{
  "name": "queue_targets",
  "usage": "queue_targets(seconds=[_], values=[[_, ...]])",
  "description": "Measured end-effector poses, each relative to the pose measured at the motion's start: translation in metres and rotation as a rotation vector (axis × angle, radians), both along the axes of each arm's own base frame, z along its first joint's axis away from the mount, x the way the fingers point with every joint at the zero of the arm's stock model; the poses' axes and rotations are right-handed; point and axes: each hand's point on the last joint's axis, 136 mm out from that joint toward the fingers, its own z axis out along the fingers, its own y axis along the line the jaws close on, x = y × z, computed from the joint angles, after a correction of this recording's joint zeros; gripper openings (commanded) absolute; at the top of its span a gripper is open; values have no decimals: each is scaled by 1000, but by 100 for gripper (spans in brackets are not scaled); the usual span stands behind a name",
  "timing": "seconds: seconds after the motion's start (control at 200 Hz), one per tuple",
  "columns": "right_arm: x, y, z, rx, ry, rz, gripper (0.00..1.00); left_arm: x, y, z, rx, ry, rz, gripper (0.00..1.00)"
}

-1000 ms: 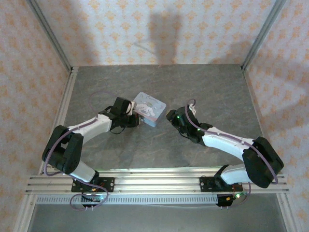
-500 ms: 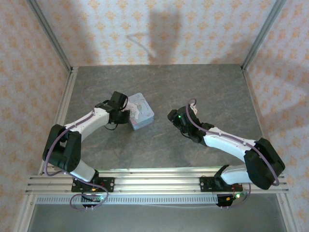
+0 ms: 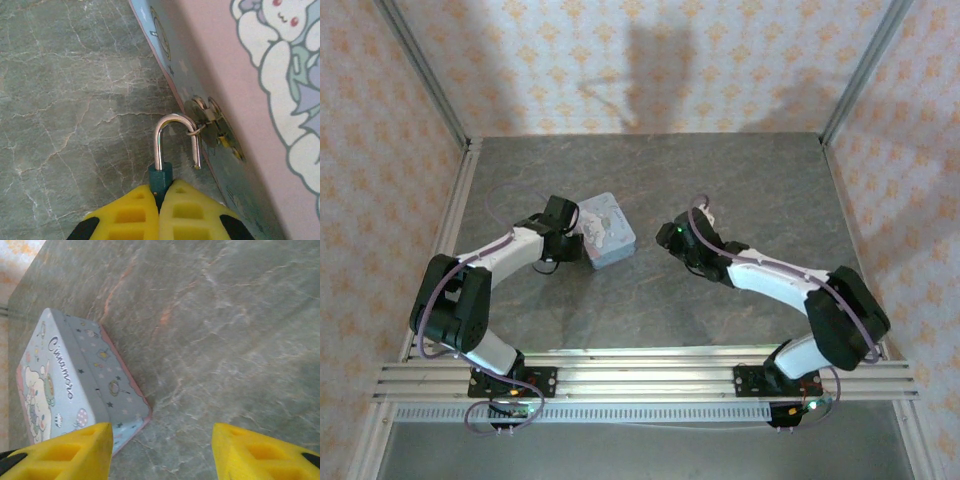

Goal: Unlock a padlock with a key

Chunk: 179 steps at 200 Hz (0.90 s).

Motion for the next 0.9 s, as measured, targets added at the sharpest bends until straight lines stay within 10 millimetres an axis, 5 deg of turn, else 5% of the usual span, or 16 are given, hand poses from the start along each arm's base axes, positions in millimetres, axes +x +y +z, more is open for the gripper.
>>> queue_targets(seconds=[0.24,0.641,0.896], values=[[10,22,0,1,10,74,54,-2,0,-7,-21,-23,11,0],[5,24,-12,-14,49,103,54,5,2,19,-138,-132,98,0],[4,24,-13,-18,50,110,54,17,1,5,-171,-108,121,0]])
